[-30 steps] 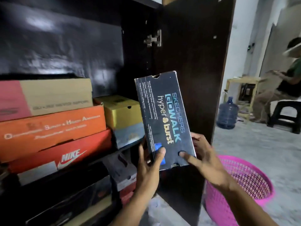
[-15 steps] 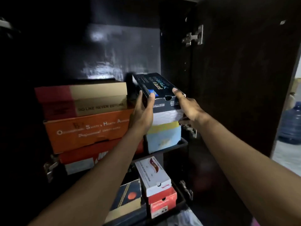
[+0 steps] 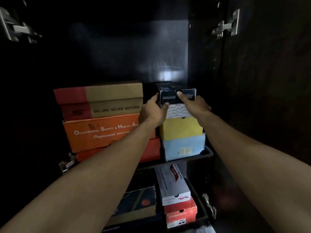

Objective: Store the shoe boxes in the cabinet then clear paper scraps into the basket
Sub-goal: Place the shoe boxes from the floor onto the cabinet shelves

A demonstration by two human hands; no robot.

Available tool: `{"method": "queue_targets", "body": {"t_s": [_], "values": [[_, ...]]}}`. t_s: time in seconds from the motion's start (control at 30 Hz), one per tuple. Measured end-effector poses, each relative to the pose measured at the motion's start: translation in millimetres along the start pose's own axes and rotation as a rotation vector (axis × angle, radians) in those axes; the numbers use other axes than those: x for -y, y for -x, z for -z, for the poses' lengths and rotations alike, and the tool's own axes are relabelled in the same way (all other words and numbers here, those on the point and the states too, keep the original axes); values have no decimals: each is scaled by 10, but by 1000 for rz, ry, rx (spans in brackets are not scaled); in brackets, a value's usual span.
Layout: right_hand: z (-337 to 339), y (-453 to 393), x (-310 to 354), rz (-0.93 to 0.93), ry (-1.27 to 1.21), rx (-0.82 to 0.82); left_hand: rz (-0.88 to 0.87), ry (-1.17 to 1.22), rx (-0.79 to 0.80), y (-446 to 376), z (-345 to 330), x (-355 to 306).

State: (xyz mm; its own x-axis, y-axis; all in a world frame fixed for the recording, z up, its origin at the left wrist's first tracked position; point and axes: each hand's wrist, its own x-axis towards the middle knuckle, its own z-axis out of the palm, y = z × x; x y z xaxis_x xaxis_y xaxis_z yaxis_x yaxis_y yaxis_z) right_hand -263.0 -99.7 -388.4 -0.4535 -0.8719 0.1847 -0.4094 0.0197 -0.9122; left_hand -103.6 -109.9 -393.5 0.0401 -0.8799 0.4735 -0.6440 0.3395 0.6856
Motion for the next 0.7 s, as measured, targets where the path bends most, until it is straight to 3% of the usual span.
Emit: {"method": "queue_targets", "body": {"t_s": [0.17, 0.3, 0.7], "values": [[-120, -240, 1, 9, 30, 5, 110, 21, -16, -161, -143, 114], [-192, -393, -25, -4, 18, 9, 62, 70, 19, -498, -442, 505], [-289, -380, -48, -50, -7, -36, 59, 77, 178, 335, 25, 249]]}}
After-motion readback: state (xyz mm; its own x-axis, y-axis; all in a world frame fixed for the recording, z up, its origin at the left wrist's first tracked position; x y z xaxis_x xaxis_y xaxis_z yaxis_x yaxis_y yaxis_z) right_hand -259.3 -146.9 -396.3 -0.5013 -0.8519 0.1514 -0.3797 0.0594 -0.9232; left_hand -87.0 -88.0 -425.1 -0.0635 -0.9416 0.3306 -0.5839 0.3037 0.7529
